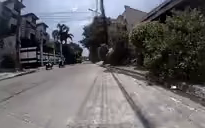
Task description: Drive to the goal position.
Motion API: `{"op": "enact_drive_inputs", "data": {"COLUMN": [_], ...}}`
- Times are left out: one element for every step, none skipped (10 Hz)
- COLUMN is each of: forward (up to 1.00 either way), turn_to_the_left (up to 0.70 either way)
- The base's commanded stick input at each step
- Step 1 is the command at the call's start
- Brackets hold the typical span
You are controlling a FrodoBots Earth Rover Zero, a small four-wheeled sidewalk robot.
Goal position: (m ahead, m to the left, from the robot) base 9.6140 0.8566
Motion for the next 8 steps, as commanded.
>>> {"op": "enact_drive_inputs", "data": {"forward": [1.00, 1.00, 1.00, 1.00, 1.00, 1.00, 1.00, 1.00], "turn_to_the_left": [0.00, 0.00, 0.00, 0.00, -0.24, -0.37, -0.39, -0.24]}}
